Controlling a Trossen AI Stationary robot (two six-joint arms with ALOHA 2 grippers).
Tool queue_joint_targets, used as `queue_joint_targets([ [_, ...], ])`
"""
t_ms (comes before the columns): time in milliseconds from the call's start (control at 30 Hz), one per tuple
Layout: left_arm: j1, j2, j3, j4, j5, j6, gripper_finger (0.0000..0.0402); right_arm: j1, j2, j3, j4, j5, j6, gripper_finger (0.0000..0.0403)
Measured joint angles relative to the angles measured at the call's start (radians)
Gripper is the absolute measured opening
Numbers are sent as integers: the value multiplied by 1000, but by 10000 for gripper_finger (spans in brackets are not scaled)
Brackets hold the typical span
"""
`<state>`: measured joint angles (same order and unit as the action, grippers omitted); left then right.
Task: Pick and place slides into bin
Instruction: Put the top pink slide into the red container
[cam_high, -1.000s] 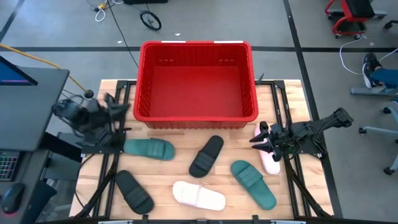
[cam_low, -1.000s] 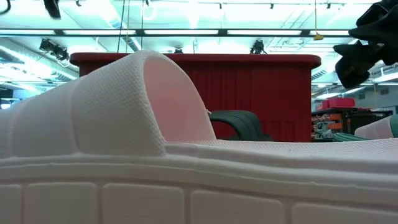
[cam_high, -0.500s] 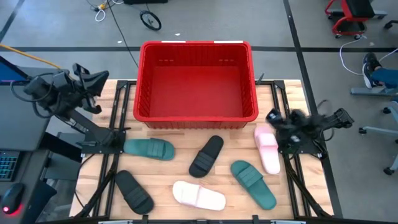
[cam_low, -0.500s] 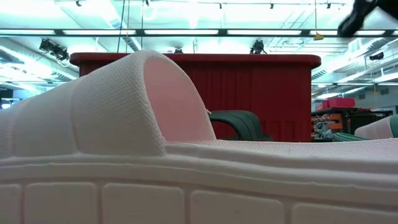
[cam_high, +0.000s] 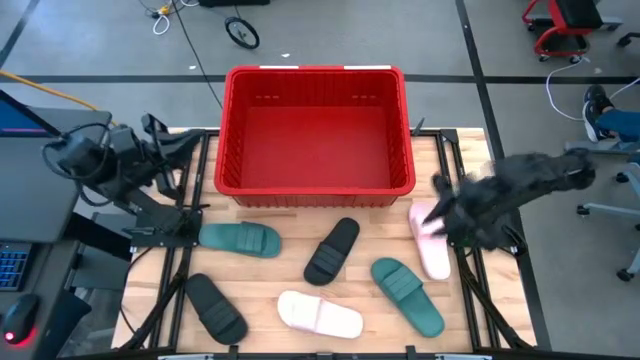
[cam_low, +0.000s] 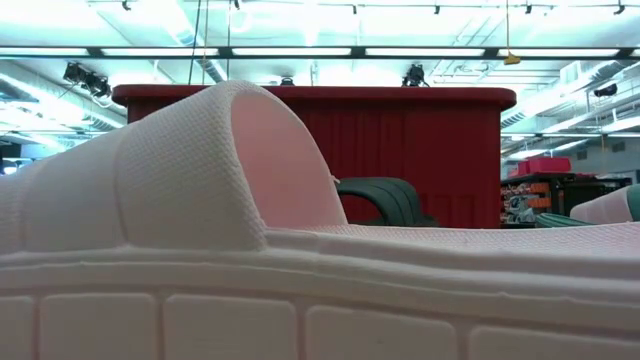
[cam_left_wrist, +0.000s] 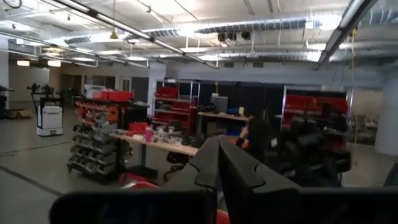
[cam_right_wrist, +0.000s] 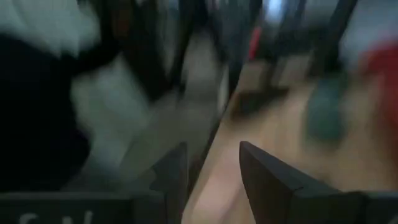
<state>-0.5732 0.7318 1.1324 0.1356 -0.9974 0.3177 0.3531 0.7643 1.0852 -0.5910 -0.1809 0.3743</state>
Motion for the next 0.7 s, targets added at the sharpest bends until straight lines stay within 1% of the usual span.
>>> queue_joint_targets([
  [67, 0, 18, 0, -2, 0, -7, 24, 30, 137, 76, -129, -111, 104, 149],
  [100, 0, 25, 0, -4, 0, -7, 25, 50, 198, 97, -164, -157, 155, 149],
  [133, 0, 32, 0, -3, 0, -2, 26, 70, 256, 109, -178, -179, 210, 149],
  [233, 0, 43, 0, -3, 0, 36, 27, 144, 397, 122, -150, -193, 452, 149],
  [267, 0, 45, 0, -4, 0, 36, 26, 162, 439, 122, -146, -205, 507, 149],
  [300, -1, 49, 0, -4, 0, 25, 24, 172, 477, 122, -145, -212, 519, 149],
  [367, -1, 48, 0, -6, 0, -23, 21, 183, 550, 122, -145, -236, 476, 149],
  [433, -1, 48, 0, -26, 0, -70, 19, 177, 612, 122, -148, -298, 406, 149],
  [500, -1, 47, 0, -56, 0, -87, 16, 176, 654, 122, -151, -311, 381, 149],
  [700, 0, 47, 0, -117, 0, -87, 22, 219, 741, 122, -170, -294, 538, 149],
])
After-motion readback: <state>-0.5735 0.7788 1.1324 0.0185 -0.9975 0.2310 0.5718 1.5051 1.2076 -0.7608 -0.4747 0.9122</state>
